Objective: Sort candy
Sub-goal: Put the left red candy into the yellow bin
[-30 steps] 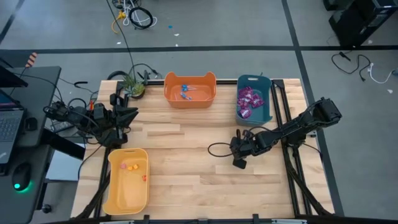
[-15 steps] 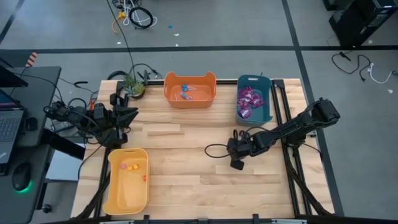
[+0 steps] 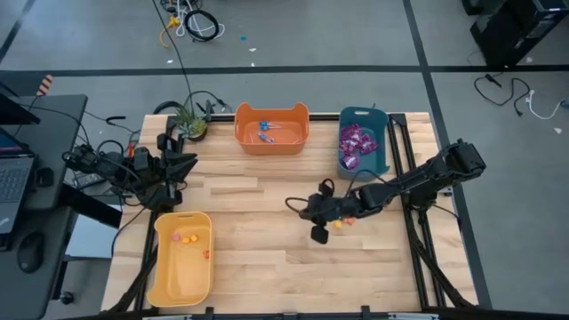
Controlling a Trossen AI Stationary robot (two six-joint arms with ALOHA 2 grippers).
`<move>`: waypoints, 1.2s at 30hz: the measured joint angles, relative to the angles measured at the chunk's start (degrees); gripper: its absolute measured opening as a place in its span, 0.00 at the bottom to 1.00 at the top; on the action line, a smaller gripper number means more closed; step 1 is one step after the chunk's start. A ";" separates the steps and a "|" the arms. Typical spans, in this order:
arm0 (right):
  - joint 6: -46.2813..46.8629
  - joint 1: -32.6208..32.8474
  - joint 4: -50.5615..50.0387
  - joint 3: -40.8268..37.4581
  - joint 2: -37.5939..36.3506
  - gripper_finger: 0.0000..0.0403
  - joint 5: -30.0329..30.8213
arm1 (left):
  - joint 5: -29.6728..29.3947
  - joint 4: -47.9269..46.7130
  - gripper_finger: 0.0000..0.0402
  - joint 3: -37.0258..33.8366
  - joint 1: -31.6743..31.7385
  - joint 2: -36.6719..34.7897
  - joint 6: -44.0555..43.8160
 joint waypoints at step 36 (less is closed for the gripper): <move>-29.24 -2.53 39.31 15.21 13.18 0.12 -2.13 | 0.00 0.15 0.17 0.00 0.00 0.00 0.00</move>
